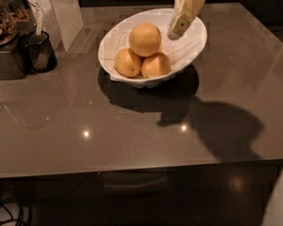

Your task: Pick orange from white bowl

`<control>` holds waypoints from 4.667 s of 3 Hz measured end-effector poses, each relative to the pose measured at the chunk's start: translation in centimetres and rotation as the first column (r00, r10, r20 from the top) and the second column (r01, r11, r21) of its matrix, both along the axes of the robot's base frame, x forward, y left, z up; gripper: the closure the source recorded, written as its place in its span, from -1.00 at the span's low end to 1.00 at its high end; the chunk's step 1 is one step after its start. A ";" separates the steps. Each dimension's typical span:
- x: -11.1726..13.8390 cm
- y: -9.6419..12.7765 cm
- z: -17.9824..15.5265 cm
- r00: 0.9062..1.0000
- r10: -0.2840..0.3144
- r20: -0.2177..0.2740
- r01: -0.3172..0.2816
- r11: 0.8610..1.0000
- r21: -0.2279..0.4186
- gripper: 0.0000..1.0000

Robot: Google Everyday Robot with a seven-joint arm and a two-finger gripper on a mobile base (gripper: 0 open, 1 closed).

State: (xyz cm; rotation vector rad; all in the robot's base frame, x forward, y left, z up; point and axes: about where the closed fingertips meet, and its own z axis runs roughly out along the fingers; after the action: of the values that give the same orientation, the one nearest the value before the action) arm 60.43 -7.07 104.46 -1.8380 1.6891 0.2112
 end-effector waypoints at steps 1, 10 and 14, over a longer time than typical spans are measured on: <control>2.5 3.5 -2.4 0.998 0.053 -0.043 -0.053 0.999 -0.005 -1.00; 6.2 6.1 -10.4 0.978 0.055 -0.202 -0.047 0.998 0.044 0.77; 0.3 4.6 -2.5 0.988 0.157 -0.008 -0.151 0.961 0.232 1.00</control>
Offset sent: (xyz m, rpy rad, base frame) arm 0.0212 0.0292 -0.0200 -0.0052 0.0365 0.0452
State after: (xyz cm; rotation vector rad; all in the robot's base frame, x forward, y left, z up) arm 60.73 -2.51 101.93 -1.7970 1.4704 0.4786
